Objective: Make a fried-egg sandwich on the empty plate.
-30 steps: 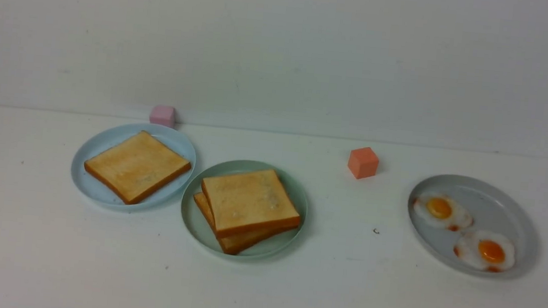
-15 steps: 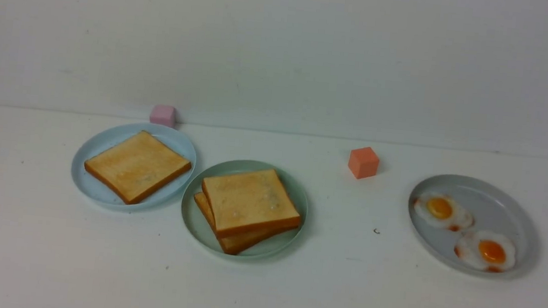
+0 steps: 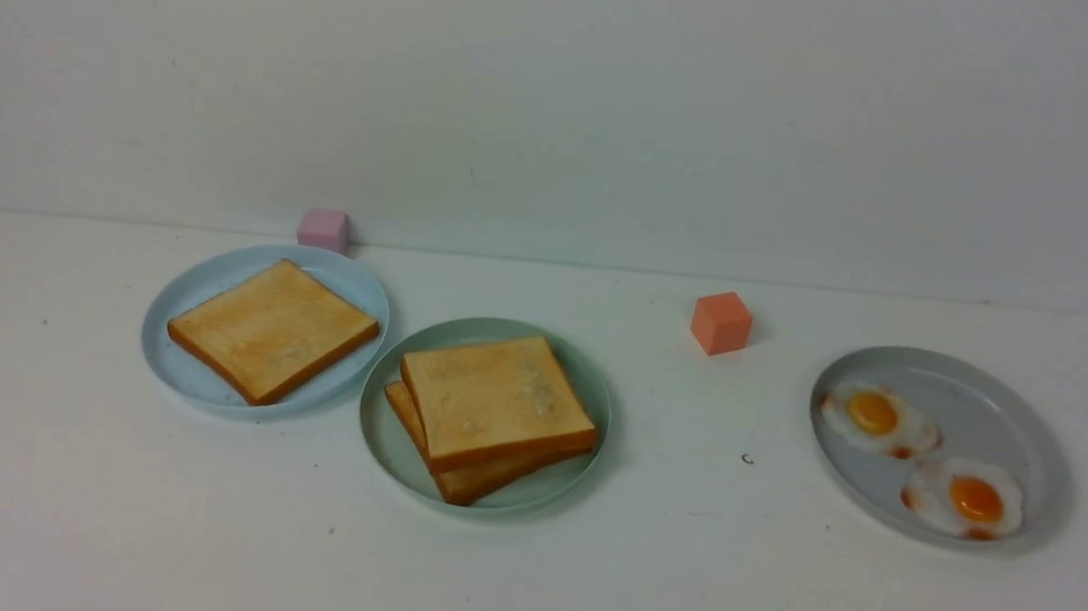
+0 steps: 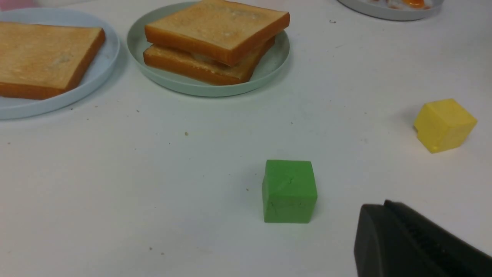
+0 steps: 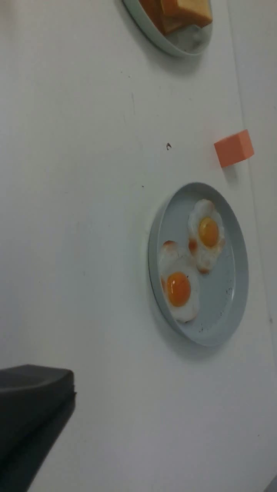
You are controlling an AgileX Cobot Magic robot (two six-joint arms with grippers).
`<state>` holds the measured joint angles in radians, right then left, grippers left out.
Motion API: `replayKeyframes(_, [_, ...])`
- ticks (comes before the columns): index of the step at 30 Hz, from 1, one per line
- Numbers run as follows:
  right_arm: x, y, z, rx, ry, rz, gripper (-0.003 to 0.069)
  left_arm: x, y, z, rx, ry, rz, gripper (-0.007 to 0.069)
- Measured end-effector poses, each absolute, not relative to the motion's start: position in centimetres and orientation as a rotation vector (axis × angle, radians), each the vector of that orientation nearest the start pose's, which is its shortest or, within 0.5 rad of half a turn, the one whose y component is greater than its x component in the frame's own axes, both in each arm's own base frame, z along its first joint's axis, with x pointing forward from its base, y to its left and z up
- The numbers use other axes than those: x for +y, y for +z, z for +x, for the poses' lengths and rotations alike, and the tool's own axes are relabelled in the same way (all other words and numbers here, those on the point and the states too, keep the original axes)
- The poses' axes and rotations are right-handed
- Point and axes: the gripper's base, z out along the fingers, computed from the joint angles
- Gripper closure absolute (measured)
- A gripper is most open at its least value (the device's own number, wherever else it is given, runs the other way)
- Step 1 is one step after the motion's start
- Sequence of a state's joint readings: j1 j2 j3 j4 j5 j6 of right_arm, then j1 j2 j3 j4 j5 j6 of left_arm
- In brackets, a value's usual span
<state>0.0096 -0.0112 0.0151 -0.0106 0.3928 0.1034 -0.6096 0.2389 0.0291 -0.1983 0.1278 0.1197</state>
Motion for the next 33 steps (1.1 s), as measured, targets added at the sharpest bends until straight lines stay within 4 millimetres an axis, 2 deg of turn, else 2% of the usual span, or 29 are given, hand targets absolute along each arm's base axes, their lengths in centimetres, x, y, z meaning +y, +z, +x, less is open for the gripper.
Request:
replayKeyframes(29, [0.2, 17.3, 5.2, 1.879, 0.079, 0.047, 0.0638, -4.3, 17.7, 5.8, 1.818, -0.479, 0.523, 0.0621])
replayKeyframes(33, [0.2, 17.3, 5.2, 1.879, 0.079, 0.047, 0.0637, -3.3, 18.6, 6.1, 1.724, -0.412, 0.373, 0.0621])
